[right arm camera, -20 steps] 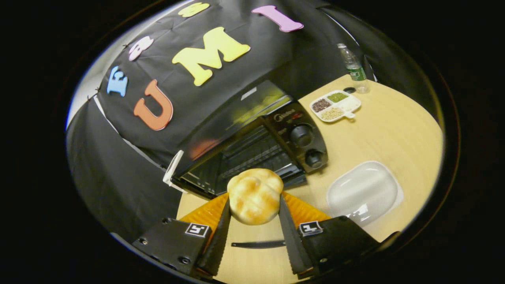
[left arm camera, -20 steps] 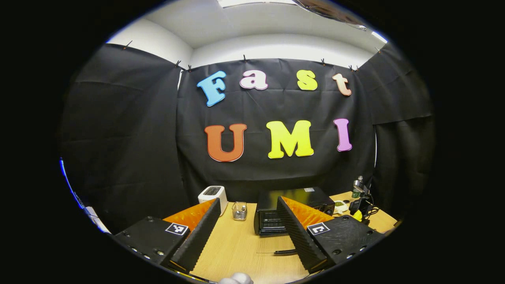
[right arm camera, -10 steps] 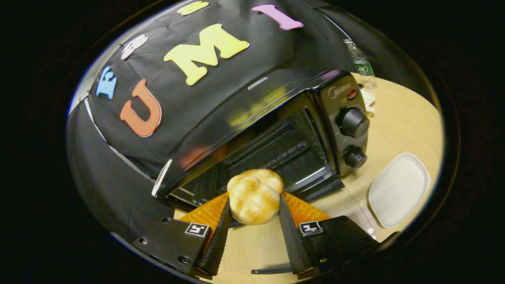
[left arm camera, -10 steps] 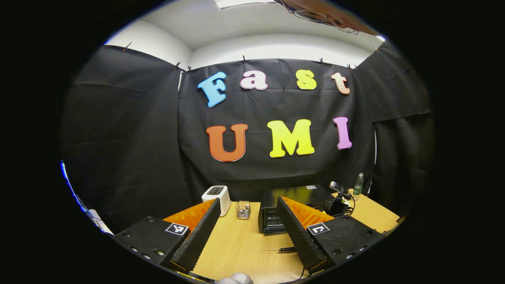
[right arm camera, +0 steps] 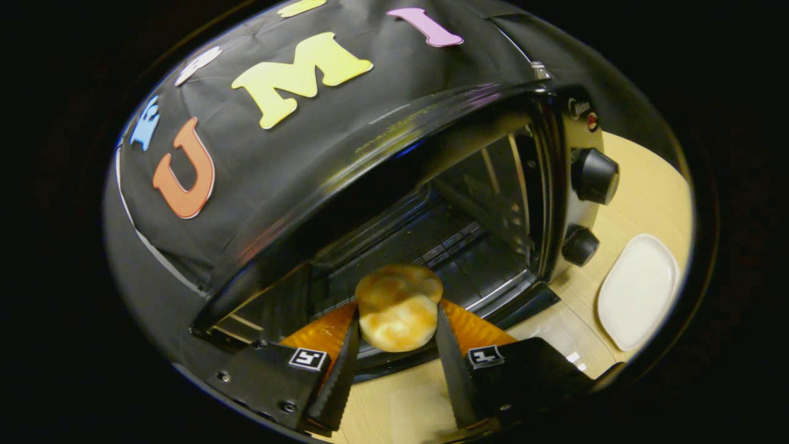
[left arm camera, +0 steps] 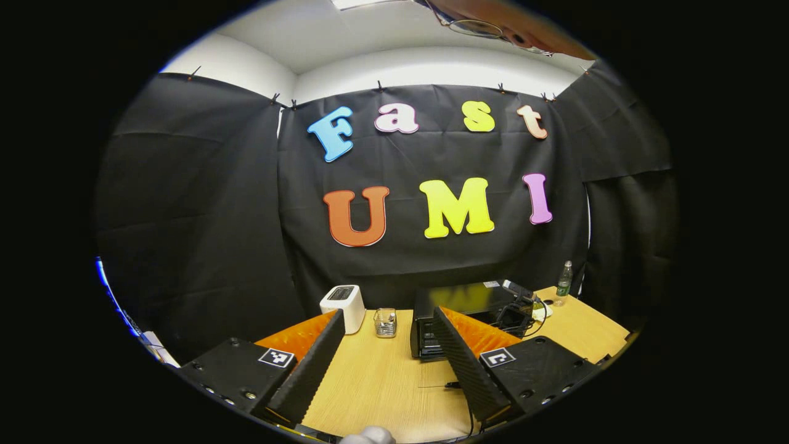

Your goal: Open the electric oven with the left hand, put the food in, and close the electric oven.

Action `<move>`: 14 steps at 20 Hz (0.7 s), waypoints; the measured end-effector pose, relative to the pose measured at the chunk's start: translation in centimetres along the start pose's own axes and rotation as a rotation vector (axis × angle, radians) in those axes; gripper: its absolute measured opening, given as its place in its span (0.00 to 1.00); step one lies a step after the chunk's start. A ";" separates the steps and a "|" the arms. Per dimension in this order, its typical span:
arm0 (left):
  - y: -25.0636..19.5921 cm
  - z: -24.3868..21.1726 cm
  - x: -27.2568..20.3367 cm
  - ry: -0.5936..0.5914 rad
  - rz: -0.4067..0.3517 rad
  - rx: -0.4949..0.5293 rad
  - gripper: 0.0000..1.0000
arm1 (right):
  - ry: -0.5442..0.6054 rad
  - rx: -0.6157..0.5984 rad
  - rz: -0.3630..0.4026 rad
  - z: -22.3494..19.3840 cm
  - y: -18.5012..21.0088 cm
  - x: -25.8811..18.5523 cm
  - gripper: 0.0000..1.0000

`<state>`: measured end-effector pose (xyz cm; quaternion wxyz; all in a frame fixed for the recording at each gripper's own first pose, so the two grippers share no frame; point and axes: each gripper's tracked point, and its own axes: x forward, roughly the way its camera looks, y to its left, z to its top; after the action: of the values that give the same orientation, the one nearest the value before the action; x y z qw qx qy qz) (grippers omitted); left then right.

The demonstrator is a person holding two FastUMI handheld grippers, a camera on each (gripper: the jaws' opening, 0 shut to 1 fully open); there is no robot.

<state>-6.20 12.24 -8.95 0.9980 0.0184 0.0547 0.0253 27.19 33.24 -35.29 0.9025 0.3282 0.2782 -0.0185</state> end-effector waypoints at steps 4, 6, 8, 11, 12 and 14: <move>0.2 -0.7 0.3 0.015 0.007 -0.016 0.94 | -0.013 -0.036 -0.045 0.1 -0.5 0.5 0.67; 0.4 -0.5 0.3 0.011 0.011 -0.023 0.94 | -0.015 -0.051 -0.045 0.1 -0.4 0.6 0.67; 0.5 -0.6 0.5 0.013 0.011 -0.022 0.94 | -0.020 -0.087 -0.056 0.2 -0.6 0.3 0.73; 0.2 -0.4 0.4 0.007 0.008 -0.011 0.94 | -0.034 -0.099 -0.061 0.5 -0.8 -0.3 0.88; 0.1 -0.3 0.4 0.003 0.004 -0.011 0.94 | -0.040 -0.114 -0.067 0.7 -0.9 -0.7 0.94; 0.1 -0.3 0.3 -0.002 0.003 -0.009 0.94 | -0.076 -0.155 -0.064 1.8 -1.0 -1.6 0.96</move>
<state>-5.89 12.33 -9.25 0.9981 0.0139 0.0538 0.0271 26.44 31.15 -33.93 0.9340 0.2477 0.2548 -0.0379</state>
